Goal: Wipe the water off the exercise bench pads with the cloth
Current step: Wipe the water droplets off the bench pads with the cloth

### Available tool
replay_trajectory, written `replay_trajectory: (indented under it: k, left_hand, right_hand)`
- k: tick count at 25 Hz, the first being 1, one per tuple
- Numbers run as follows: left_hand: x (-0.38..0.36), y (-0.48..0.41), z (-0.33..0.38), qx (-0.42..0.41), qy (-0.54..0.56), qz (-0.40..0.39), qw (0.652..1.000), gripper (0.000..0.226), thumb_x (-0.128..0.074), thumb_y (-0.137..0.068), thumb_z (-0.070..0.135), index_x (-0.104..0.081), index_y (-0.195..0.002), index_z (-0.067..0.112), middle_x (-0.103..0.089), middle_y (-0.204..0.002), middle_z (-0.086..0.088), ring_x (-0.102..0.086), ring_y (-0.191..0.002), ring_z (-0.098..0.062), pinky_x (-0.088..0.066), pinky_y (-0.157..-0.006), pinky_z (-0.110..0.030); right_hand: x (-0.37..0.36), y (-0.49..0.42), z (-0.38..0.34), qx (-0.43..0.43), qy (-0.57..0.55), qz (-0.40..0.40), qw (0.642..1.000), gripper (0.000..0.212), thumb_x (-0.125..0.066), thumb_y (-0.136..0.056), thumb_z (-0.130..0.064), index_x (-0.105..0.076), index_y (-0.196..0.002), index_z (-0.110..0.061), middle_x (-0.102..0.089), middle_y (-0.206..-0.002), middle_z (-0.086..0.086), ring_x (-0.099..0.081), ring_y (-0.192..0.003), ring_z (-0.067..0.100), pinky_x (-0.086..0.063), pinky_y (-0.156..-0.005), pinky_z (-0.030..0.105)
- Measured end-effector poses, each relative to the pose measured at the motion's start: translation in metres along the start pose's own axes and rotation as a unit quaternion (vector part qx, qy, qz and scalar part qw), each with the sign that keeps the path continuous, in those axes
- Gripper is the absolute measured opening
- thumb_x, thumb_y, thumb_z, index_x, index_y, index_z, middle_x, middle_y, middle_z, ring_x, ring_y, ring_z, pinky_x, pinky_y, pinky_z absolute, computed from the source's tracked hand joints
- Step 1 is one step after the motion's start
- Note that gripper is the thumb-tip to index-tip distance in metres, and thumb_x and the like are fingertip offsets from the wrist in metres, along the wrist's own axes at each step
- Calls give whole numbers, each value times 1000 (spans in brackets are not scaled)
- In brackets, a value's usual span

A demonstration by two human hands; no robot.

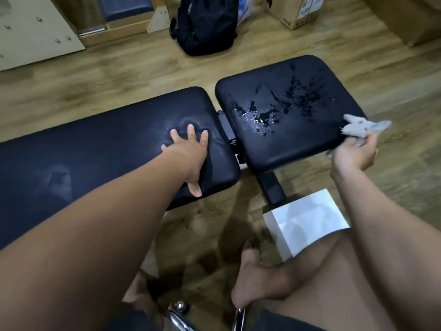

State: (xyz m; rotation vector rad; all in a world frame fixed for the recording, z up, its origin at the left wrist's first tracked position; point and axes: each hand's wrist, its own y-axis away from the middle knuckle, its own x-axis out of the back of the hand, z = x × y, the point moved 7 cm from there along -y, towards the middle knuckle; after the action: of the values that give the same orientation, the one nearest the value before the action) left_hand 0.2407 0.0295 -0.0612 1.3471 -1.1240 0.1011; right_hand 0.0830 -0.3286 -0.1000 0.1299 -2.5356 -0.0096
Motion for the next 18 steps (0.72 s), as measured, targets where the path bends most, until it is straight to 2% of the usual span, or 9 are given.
replay_trajectory:
  k: [3, 5, 7, 9, 10, 12, 13, 15, 18]
  left_hand:
    - [2, -3, 4, 3, -14, -10, 1000, 156, -92, -55, 44, 31, -147, 16, 31, -156, -16, 7, -142, -57, -29, -107, -68]
    - [3, -2, 7, 4, -23, -13, 1000, 155, -91, -56, 45, 32, -146, 15, 31, -156, -17, 5, -141, -57, -31, -107, -67]
    - [3, 0, 6, 4, -25, -8, 1000, 154, -91, -57, 45, 31, -146, 16, 31, -156, -17, 5, -142, -57, -31, -107, -66]
    - [2, 0, 4, 3, -19, -4, 1000, 154, -91, -56, 45, 31, -147, 17, 30, -157, -15, 6, -142, -56, -30, -107, -66]
    - [1, 0, 3, 3, -14, -3, 1000, 154, -91, -56, 45, 30, -147, 18, 30, -157, -15, 7, -142, -56, -29, -107, -66]
    - [0, -1, 2, 5, -9, -4, 1000, 155, -92, -55, 44, 31, -147, 18, 30, -157, -14, 8, -142, -55, -28, -108, -66]
    - [0, -2, 2, 6, -11, -5, 1000, 156, -92, -55, 44, 31, -147, 18, 31, -157, -14, 8, -142, -56, -28, -108, -66]
    - [0, -4, 4, 8, -14, -6, 1000, 156, -92, -55, 43, 32, -146, 16, 32, -156, -16, 7, -142, -57, -28, -108, -67]
    - [0, -9, 7, 23, -25, -16, 999, 156, -92, -56, 43, 34, -144, 13, 34, -154, -19, 6, -140, -59, -27, -108, -67]
  right_hand:
    - [-17, 72, 5, 31, 5, -97, 995, 33, -45, -81, -42, -55, -105, -21, -56, -113, 17, -54, -103, 28, -42, -98, 38]
    - [-26, 138, 4, 93, -1, -192, 977, 30, -52, -90, -26, -57, -119, -17, -49, -108, 10, -48, -96, 21, -38, -93, 29]
    - [-28, 172, -5, 174, 9, -245, 954, 23, -54, -91, -14, -61, -113, -17, -45, -103, 5, -49, -87, 19, -36, -82, 22]
    - [-26, 146, -14, 231, 38, -175, 956, 12, -52, -88, -12, -62, -96, -14, -52, -98, 12, -54, -84, 29, -36, -75, 25]
    - [-24, 115, -12, 205, 37, -136, 969, 15, -50, -85, -13, -62, -93, -11, -57, -96, 18, -56, -86, 35, -38, -75, 29]
    - [-8, 42, -7, 108, 36, -54, 992, 32, -44, -78, -22, -64, -99, -9, -62, -97, 18, -57, -98, 39, -41, -85, 33]
    - [-1, 20, -6, 58, 19, -40, 997, 34, -43, -77, -25, -64, -100, -10, -60, -96, 12, -56, -103, 38, -41, -90, 31]
    - [1, 24, -14, 43, 7, -34, 998, 29, -47, -83, -20, -62, -105, -8, -54, -97, 5, -53, -107, 34, -36, -92, 25]
    - [-13, 97, -19, 112, -10, -86, 990, 20, -52, -86, -8, -63, -101, -2, -51, -108, 21, -47, -89, 23, -33, -83, 20]
